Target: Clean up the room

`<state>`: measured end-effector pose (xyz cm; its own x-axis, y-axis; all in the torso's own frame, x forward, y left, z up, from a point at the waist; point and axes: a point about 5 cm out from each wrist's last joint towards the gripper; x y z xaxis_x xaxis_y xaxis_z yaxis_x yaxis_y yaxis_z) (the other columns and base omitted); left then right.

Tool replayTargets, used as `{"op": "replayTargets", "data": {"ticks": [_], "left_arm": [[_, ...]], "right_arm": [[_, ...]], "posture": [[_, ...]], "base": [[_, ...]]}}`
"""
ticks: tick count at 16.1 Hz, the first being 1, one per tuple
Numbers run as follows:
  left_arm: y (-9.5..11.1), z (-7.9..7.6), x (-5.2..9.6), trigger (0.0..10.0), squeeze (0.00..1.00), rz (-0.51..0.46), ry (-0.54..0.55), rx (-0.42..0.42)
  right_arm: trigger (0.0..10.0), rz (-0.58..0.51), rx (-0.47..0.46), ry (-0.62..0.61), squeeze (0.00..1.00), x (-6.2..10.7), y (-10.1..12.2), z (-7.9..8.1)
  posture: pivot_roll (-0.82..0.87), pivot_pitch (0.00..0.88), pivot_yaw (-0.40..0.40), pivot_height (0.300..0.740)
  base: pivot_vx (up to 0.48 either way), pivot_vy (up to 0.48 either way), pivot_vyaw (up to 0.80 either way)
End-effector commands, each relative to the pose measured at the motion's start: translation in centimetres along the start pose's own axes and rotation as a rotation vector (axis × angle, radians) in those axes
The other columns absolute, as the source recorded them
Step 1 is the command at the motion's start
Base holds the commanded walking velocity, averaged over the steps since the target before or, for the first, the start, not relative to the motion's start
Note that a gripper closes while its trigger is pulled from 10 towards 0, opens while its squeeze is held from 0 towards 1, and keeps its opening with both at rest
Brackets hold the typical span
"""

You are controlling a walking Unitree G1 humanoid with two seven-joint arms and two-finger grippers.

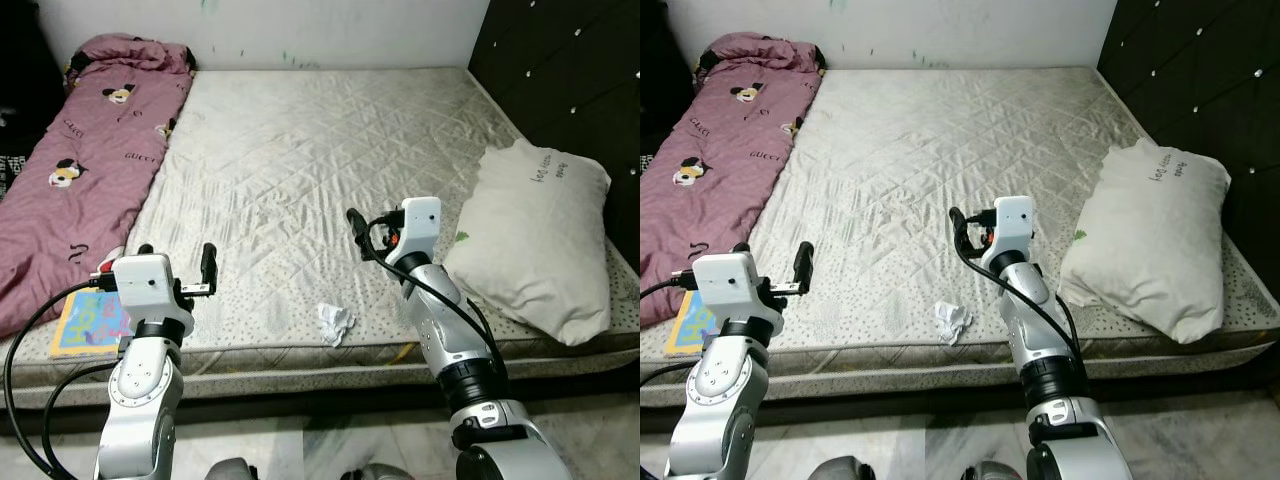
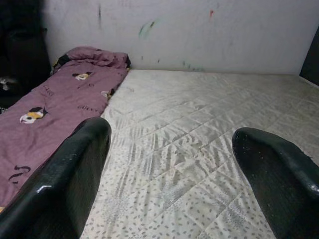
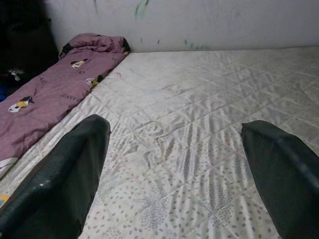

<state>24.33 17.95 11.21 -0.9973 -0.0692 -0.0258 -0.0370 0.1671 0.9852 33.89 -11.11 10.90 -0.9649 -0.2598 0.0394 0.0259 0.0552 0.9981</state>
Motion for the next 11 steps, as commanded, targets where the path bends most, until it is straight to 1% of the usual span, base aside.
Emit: {"op": "replayTargets", "data": {"ticks": [1,4,6,7,8,10,11], "left_arm": [[0.2,0.0,-0.1,10.0,0.00,-0.002,-0.003,0.000],[0.3,0.1,-0.1,10.0,0.00,-0.004,0.007,0.002],[0.4,0.3,-0.1,10.0,0.00,-0.007,0.021,-0.041],[0.5,0.7,-0.1,10.0,0.00,-0.004,0.059,-0.027],[0.5,1.1,0.0,10.0,0.00,0.003,0.090,0.012],[0.7,1.2,0.1,10.0,0.00,-0.019,0.101,-0.014],[1.0,1.5,0.2,10.0,0.00,-0.038,0.127,-0.041]], "right_arm": [[10.0,-0.020,-0.004,-0.009,0.00,-0.3,0.6,-0.2],[10.0,-0.019,-0.005,-0.014,0.00,-0.3,0.6,-0.2],[10.0,-0.023,-0.007,-0.014,0.00,-0.3,0.6,-0.2],[10.0,-0.025,-0.008,-0.018,0.00,-0.2,0.6,-0.3],[10.0,-0.027,-0.010,-0.021,0.00,-0.2,0.7,-0.3],[10.0,-0.031,-0.009,-0.020,0.00,-0.2,0.7,-0.3],[10.0,-0.033,-0.011,-0.020,0.00,-0.2,0.8,-0.4]], "posture": [[-0.01,0.039,-0.020,0.740],[-0.01,0.041,-0.019,0.740],[0.00,0.044,-0.014,0.740],[0.00,0.043,-0.014,0.740],[0.00,0.043,-0.014,0.740],[0.00,0.045,-0.012,0.740],[0.00,0.045,-0.012,0.740]], "base": [[0.000,0.000,0.00],[0.000,0.000,0.00],[0.000,0.000,0.00],[0.000,0.000,0.00],[0.000,0.000,0.00],[0.000,0.000,0.00],[0.000,0.000,0.00]]}}
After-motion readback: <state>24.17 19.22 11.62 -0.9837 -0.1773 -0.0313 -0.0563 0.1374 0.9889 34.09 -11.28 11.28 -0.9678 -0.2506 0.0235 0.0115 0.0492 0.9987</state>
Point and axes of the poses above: a point about 5 cm out from each wrist's last joint towards the gripper, its own x axis pointing back from the gripper into the wrist, its own y axis along the axis of the wrist's last joint, z = x × y, and after that the axes turned 9 degrees about x, right-handed
